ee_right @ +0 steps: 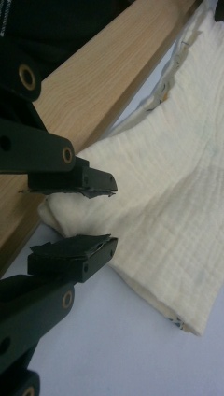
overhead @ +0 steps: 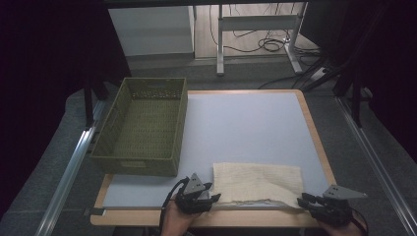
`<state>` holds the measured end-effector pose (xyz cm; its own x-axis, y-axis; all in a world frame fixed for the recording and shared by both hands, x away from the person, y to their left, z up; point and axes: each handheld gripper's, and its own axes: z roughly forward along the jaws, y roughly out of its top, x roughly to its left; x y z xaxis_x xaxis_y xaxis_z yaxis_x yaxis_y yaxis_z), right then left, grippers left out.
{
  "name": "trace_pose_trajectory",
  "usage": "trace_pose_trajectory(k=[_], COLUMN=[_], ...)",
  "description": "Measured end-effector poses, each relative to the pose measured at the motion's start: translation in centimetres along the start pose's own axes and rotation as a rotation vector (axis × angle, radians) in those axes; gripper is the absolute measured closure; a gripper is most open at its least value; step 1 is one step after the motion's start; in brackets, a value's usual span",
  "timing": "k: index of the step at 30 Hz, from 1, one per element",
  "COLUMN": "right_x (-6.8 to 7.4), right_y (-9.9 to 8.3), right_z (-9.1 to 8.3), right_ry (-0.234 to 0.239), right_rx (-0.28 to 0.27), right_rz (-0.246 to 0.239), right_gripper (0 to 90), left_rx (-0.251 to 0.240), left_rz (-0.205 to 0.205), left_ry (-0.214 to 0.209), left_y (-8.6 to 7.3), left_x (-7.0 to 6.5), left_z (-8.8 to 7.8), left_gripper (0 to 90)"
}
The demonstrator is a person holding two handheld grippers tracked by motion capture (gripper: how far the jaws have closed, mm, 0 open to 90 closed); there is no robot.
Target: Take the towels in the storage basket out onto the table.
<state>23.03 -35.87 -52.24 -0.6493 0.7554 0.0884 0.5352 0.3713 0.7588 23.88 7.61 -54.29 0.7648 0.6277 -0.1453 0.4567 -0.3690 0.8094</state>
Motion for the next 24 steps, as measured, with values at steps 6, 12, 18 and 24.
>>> trace_pose_trajectory(k=[6, 12, 18, 24], right_x=[0.1, 0.0, 0.1, 0.1], right_y=[0.1, 0.0, 0.1, 0.1], right_z=[0.1, 0.1, 0.1, 0.1], right_ry=[-0.005, 0.001, -0.004, 0.003], right_rx=[0.003, -0.008, -0.004, -0.001], right_rz=[-0.006, 0.006, 0.002, 0.005], right_gripper=[67.4, 67.4, 67.0, 66.5], left_rx=[-0.017, 0.043, 0.013, 0.016], left_rz=[0.021, 0.088, 0.070, 0.076], left_ry=[-0.080, -0.050, -0.051, -0.069], left_y=[0.2, -0.3, -0.1, 0.3], left_x=[-0.6, -1.2, -1.1, -1.6], left_z=[-0.3, 0.7, -0.1, -1.8], left_gripper=[59.0, 71.0, 88.8, 88.3])
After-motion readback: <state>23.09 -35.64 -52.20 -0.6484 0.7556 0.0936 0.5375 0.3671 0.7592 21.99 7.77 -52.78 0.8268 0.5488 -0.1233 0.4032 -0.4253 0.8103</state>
